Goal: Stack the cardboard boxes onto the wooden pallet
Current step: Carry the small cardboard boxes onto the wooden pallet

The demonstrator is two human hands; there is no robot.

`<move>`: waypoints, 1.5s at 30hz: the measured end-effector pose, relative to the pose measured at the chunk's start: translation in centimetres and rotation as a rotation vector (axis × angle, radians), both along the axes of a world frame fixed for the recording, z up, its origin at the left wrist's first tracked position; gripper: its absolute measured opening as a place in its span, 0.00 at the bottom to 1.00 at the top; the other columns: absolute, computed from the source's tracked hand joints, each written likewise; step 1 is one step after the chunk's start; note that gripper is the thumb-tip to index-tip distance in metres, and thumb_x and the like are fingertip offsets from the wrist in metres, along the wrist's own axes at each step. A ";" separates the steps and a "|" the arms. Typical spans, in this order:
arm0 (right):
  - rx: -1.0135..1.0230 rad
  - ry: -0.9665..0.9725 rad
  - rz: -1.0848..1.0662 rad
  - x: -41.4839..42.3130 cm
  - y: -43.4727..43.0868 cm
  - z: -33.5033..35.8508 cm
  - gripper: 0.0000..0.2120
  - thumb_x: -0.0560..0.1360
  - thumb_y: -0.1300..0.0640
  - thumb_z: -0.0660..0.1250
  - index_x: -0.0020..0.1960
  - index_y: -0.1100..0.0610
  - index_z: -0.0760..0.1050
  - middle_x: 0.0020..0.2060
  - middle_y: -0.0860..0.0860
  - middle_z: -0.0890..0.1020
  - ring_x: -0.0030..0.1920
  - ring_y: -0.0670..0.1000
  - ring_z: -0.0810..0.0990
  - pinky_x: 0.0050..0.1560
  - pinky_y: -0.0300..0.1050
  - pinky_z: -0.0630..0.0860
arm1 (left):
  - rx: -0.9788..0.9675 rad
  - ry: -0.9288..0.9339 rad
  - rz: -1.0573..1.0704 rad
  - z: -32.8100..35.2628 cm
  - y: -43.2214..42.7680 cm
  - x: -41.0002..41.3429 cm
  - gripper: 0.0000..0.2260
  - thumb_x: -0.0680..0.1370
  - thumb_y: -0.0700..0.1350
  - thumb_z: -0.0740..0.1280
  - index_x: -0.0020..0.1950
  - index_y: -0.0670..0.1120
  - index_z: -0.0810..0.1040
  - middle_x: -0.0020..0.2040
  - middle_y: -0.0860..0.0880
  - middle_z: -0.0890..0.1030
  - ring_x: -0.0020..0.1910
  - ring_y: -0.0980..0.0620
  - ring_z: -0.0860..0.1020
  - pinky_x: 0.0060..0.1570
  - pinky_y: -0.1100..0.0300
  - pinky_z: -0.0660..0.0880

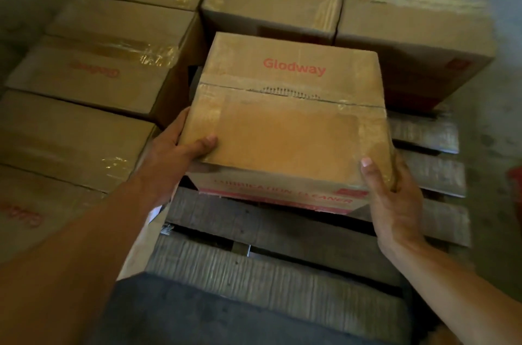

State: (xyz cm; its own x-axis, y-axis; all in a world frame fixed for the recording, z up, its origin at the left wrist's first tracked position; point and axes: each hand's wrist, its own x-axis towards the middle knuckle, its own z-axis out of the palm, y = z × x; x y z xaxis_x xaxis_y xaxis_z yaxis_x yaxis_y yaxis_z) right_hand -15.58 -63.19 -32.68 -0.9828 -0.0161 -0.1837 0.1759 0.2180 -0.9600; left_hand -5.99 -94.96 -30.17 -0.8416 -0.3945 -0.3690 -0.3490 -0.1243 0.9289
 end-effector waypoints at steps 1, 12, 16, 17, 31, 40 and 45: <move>0.003 0.007 -0.008 0.0 -0.9 -0.6 0.22 0.74 0.35 0.68 0.66 0.38 0.73 0.52 0.34 0.83 0.51 0.34 0.81 0.46 0.30 0.76 | -0.004 0.003 0.001 -0.5 -0.8 -0.4 0.27 0.72 0.49 0.75 0.70 0.59 0.73 0.63 0.50 0.81 0.61 0.47 0.80 0.54 0.52 0.80; -0.024 0.018 0.017 -0.1 -7.6 -5.2 0.27 0.77 0.40 0.66 0.73 0.45 0.69 0.60 0.42 0.81 0.59 0.39 0.79 0.61 0.44 0.78 | -0.209 -0.071 0.124 -3.6 -7.3 -2.5 0.26 0.74 0.41 0.74 0.72 0.49 0.73 0.63 0.48 0.80 0.59 0.49 0.80 0.58 0.51 0.79; 0.061 -0.006 0.010 -0.6 -8.1 -6.4 0.34 0.75 0.34 0.65 0.76 0.45 0.64 0.65 0.44 0.78 0.64 0.46 0.77 0.66 0.54 0.74 | -0.423 -0.081 0.213 -4.3 -6.8 -3.0 0.32 0.71 0.43 0.77 0.73 0.44 0.72 0.60 0.59 0.76 0.56 0.61 0.78 0.54 0.66 0.76; 0.085 -0.009 0.016 -0.7 -8.2 -6.6 0.34 0.74 0.32 0.65 0.76 0.43 0.64 0.65 0.44 0.78 0.64 0.46 0.77 0.66 0.55 0.74 | -0.477 -0.104 0.231 -4.3 -6.8 -3.0 0.33 0.70 0.44 0.78 0.73 0.44 0.72 0.59 0.58 0.74 0.58 0.59 0.76 0.57 0.65 0.74; 0.263 -0.099 0.144 -0.7 -7.7 -4.2 0.32 0.78 0.37 0.62 0.77 0.48 0.61 0.67 0.49 0.76 0.66 0.54 0.76 0.66 0.59 0.73 | -1.260 -0.270 -0.075 -1.9 0.0 -2.6 0.24 0.76 0.53 0.70 0.69 0.45 0.75 0.66 0.40 0.75 0.64 0.39 0.73 0.60 0.44 0.73; 0.568 -0.104 -0.016 3.3 4.8 0.0 0.38 0.79 0.34 0.57 0.81 0.48 0.48 0.79 0.50 0.60 0.77 0.56 0.62 0.71 0.54 0.64 | -1.181 -0.006 -0.413 -0.9 12.0 -1.0 0.24 0.79 0.50 0.65 0.74 0.45 0.68 0.68 0.42 0.72 0.64 0.42 0.70 0.63 0.47 0.70; 0.610 -0.152 -0.222 4.0 13.4 1.9 0.35 0.80 0.36 0.57 0.81 0.48 0.49 0.79 0.52 0.60 0.77 0.56 0.62 0.74 0.54 0.59 | -1.095 0.121 -0.560 0.5 19.3 -2.9 0.25 0.79 0.52 0.65 0.73 0.43 0.69 0.66 0.40 0.74 0.62 0.41 0.72 0.60 0.46 0.72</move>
